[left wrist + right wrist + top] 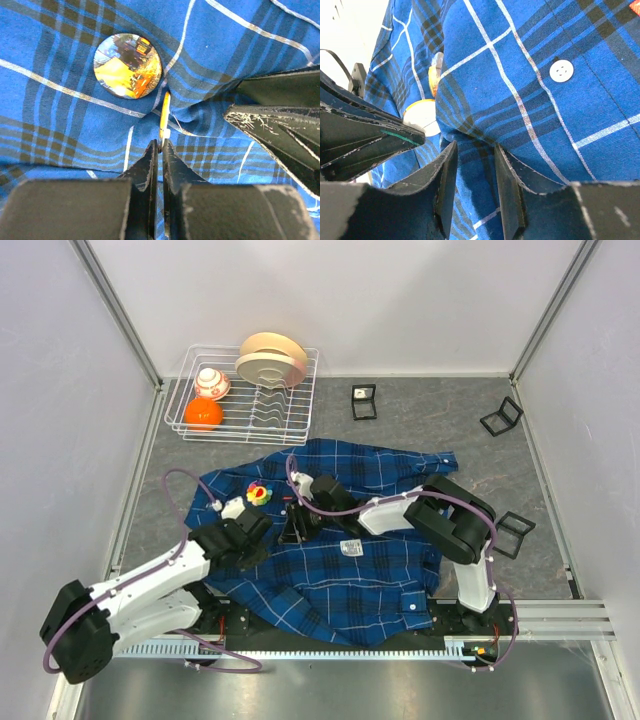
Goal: Remove the brooch from the garment
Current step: Open the brooch with the flattened clothing, then remove the brooch from the flattened clothing, then close the brooch securely.
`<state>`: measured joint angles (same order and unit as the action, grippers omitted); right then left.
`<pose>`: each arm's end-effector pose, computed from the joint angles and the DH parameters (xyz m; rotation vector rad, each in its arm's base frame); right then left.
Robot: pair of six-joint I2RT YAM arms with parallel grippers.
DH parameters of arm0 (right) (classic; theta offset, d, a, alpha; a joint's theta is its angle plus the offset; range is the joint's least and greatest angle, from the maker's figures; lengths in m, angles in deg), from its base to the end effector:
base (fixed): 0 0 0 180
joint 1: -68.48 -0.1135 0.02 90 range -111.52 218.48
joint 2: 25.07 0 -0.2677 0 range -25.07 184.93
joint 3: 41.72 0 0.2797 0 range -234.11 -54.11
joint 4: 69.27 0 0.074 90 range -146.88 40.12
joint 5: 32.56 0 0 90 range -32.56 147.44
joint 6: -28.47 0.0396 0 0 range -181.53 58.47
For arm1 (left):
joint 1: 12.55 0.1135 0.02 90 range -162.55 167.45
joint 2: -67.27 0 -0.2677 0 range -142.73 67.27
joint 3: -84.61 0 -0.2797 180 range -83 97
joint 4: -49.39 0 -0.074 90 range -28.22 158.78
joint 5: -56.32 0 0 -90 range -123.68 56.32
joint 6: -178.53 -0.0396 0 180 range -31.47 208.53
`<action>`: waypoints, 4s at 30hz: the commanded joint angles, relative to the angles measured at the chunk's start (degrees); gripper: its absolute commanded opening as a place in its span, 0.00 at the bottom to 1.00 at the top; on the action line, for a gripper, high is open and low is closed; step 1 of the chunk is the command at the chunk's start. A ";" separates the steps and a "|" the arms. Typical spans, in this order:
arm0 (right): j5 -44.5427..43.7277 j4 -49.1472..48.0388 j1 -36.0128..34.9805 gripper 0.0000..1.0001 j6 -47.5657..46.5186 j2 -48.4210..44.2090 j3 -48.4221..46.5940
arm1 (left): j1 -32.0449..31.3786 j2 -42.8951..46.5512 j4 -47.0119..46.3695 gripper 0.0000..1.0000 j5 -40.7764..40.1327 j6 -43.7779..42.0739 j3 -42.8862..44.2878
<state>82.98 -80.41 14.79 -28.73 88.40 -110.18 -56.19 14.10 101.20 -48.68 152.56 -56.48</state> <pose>0.2323 0.3449 0.1001 -0.7218 2.3123 1.2755 0.1345 -0.1141 0.1563 -0.5472 2.6208 -0.2500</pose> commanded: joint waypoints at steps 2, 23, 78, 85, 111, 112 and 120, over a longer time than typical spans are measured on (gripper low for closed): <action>-7.76 4.79 0.08 0.45 -0.01 0.96 -0.79 | -0.13 -13.04 16.28 0.02 -5.03 4.96 12.21; -19.32 2.62 3.33 0.47 4.92 -7.38 9.23 | -1.63 -23.08 28.36 0.02 -8.30 -8.72 31.49; 21.65 25.83 11.15 0.70 -13.39 -54.68 5.01 | 17.36 -0.45 -17.09 0.02 78.81 -49.88 22.70; 26.57 13.63 11.06 0.64 -6.01 -47.38 2.28 | 17.27 0.25 -18.32 0.02 79.96 -48.39 21.73; 29.65 5.26 10.98 0.46 -2.21 -44.39 6.94 | 17.36 0.70 -26.85 0.02 82.77 -41.01 19.44; 29.66 4.81 10.98 0.45 -1.86 -44.39 7.12 | 17.36 0.70 -26.85 0.02 82.77 -40.92 19.44; 30.09 3.23 11.06 0.36 -0.37 -43.25 7.03 | 17.36 0.78 -27.11 0.02 82.94 -40.91 18.92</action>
<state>111.65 -73.50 25.85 -29.82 44.60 -103.23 -38.99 14.17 76.34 31.56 109.70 -37.25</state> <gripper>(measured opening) 0.379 0.063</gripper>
